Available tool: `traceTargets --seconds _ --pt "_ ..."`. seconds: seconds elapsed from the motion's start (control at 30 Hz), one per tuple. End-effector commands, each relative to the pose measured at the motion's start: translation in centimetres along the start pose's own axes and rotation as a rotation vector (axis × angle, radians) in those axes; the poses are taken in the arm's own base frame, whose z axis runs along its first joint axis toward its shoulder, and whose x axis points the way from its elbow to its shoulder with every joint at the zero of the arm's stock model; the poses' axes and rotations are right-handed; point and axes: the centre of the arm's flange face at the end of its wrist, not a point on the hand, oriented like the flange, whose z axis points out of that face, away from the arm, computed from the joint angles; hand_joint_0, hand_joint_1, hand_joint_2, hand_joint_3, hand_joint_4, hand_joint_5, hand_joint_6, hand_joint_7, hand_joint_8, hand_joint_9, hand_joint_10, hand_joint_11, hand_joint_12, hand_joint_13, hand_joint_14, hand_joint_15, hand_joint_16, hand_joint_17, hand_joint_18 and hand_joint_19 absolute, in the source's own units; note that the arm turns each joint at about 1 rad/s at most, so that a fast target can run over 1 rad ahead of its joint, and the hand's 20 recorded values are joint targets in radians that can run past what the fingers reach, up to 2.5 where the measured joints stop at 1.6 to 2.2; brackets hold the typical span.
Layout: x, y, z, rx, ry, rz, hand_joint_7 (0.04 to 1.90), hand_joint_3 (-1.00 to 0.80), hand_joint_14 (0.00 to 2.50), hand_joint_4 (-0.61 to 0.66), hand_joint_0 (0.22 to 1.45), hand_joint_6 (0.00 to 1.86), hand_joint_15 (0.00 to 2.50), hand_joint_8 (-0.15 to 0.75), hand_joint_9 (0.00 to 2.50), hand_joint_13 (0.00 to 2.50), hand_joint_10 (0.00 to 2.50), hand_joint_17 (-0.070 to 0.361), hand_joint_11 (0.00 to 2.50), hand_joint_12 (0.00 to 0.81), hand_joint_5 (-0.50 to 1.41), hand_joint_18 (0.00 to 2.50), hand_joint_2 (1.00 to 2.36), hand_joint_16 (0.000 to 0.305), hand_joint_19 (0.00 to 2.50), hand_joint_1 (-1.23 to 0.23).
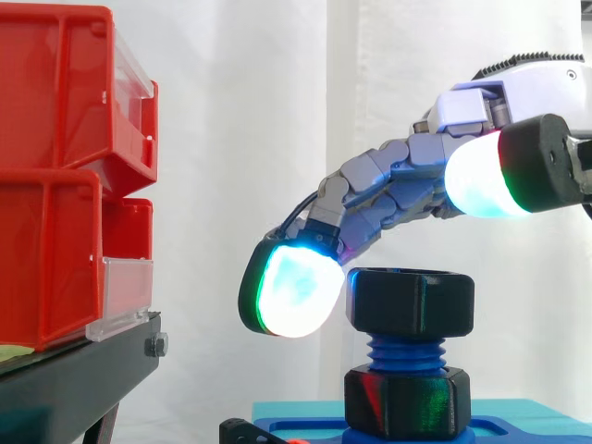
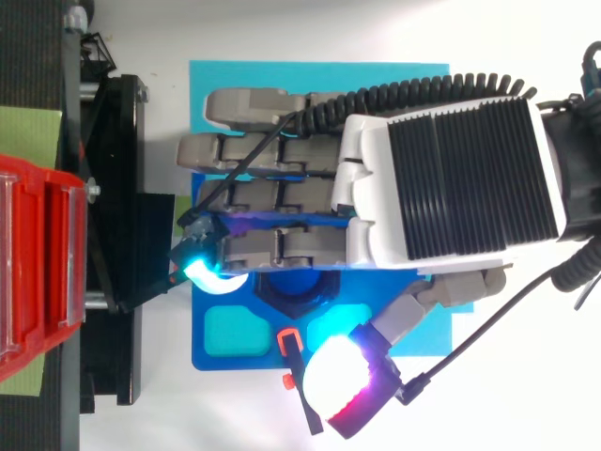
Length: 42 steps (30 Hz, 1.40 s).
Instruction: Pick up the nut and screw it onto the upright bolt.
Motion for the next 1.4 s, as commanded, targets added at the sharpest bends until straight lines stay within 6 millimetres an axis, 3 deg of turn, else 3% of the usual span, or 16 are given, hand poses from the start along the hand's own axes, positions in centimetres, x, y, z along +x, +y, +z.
traceTargets --seconds 0.0,0.9,1.23,1.37 --pt "0.0 -0.1 0.0 -0.002 -0.002 0.008 0.66 -0.50 0.00 0.23 0.43 0.50 0.00 0.280 0.52 0.23 0.00 0.111 0.00 0.370 -0.14 0.00 1.00 0.049 0.00 -0.16" --pt "-0.4 -2.1 -0.8 0.009 -0.006 -0.017 0.83 -0.50 0.00 0.32 0.46 0.50 0.00 0.314 0.77 0.50 0.00 0.088 0.00 0.336 -0.07 0.19 1.00 0.039 0.00 -0.20" --pt "-0.5 -2.4 -0.9 0.013 -0.010 -0.013 0.95 -0.50 0.00 0.34 0.47 0.50 0.00 0.303 0.99 0.62 0.00 0.079 0.00 0.315 0.00 0.26 1.00 0.035 0.00 -0.20" --pt "-1.6 -2.3 -0.6 0.006 -0.027 -0.016 0.99 -0.50 0.00 0.33 0.48 0.51 0.00 0.297 1.04 0.66 0.00 0.076 0.00 0.306 0.01 0.28 1.00 0.034 0.00 -0.20"
